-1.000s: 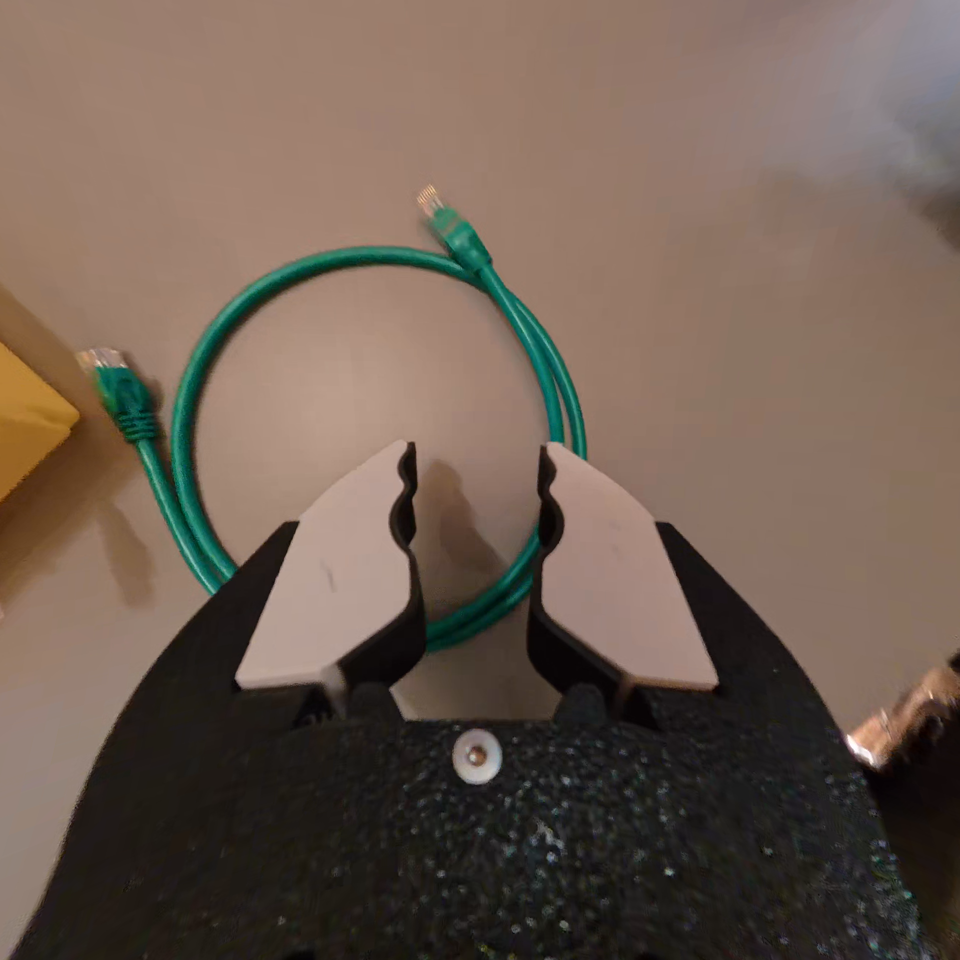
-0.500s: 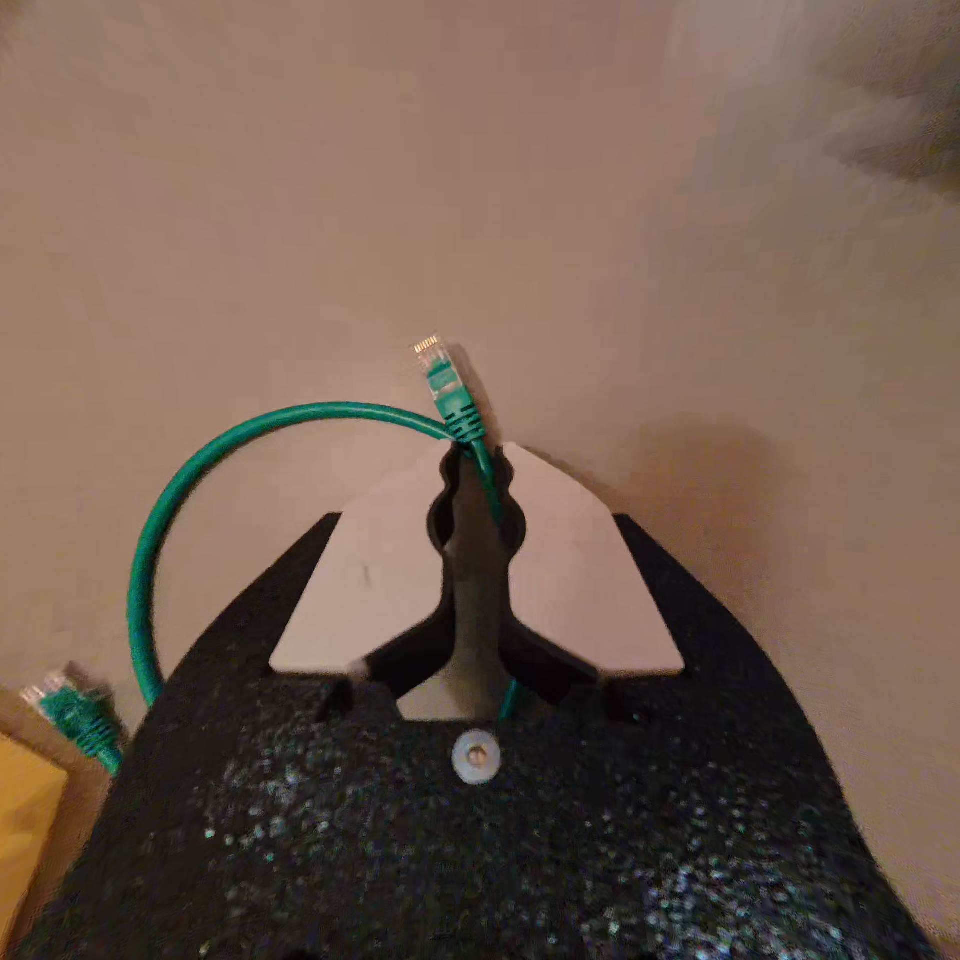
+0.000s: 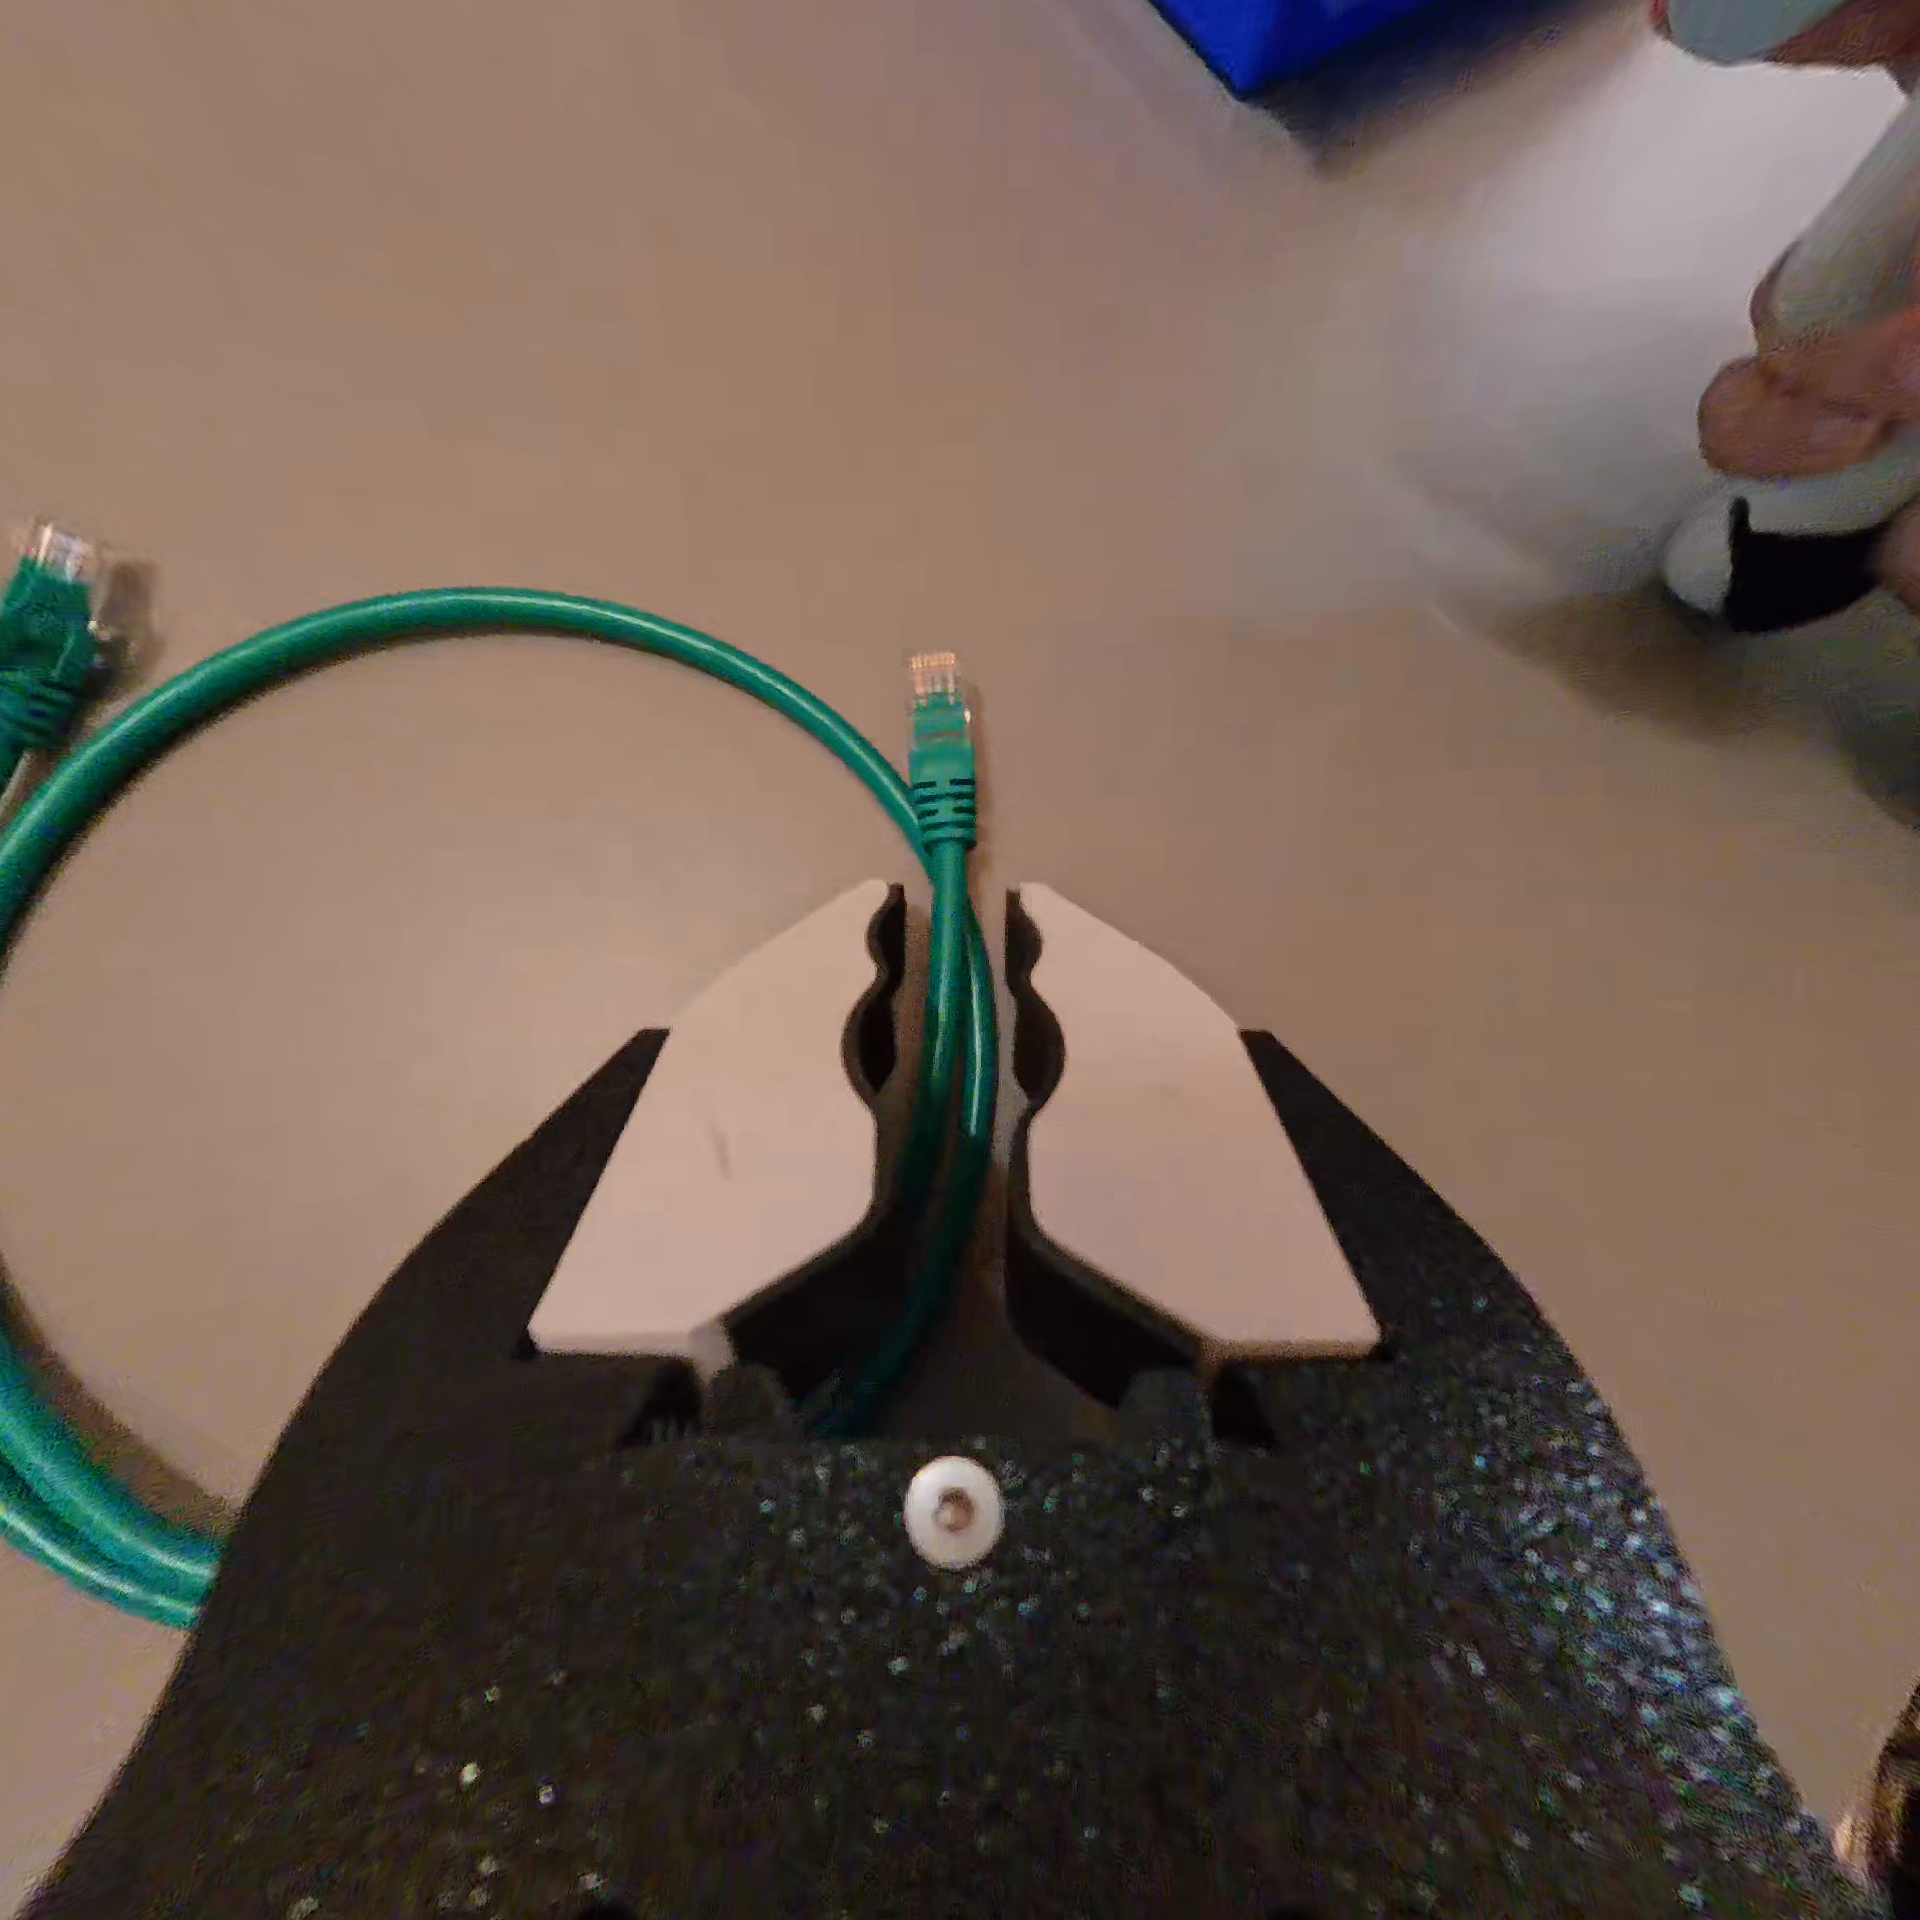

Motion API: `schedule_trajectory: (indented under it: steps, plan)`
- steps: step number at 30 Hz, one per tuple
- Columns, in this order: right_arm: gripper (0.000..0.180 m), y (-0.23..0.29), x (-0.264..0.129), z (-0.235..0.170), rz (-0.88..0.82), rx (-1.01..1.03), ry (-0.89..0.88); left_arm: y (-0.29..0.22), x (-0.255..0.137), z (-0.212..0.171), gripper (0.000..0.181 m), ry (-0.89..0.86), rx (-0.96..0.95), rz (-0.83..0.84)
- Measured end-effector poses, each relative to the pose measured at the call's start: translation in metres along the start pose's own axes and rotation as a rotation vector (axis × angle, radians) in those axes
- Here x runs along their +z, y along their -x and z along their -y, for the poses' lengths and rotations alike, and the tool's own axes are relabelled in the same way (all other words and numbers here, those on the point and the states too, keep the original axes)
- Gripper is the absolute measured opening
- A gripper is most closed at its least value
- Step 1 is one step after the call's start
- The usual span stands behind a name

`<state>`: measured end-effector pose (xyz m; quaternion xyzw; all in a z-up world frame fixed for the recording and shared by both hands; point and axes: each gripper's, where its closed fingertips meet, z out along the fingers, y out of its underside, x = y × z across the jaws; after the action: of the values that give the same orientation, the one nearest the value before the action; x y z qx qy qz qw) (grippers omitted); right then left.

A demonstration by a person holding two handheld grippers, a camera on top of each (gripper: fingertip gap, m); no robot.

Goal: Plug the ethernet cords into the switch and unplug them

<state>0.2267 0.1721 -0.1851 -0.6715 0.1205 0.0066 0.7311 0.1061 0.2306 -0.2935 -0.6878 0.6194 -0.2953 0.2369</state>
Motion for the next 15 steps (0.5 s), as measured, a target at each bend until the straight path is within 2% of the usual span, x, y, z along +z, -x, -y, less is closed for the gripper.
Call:
schedule_trajectory:
  steps: [3,6,8,13,15]
  plan:
    - [0.075,0.001,0.0,0.0,0.002,-0.005,0.003,0.002,0.004,0.0,0.016,0.0,-0.05,0.058]
    - [0.075,0.002,0.001,-0.001,0.007,-0.01,0.007,0.003,0.007,-0.001,0.01,0.006,-0.022,0.1]
    - [0.075,0.004,0.001,-0.001,0.015,-0.014,0.011,0.002,0.008,0.0,0.005,-0.013,0.034,0.112]
    - [0.075,0.006,0.003,-0.004,0.03,-0.02,0.029,-0.007,0.001,0.004,0.005,-0.059,0.184,0.141]
    - [0.075,0.008,0.003,-0.005,0.033,-0.031,0.041,-0.01,-0.01,0.006,0.005,-0.022,0.258,0.183]
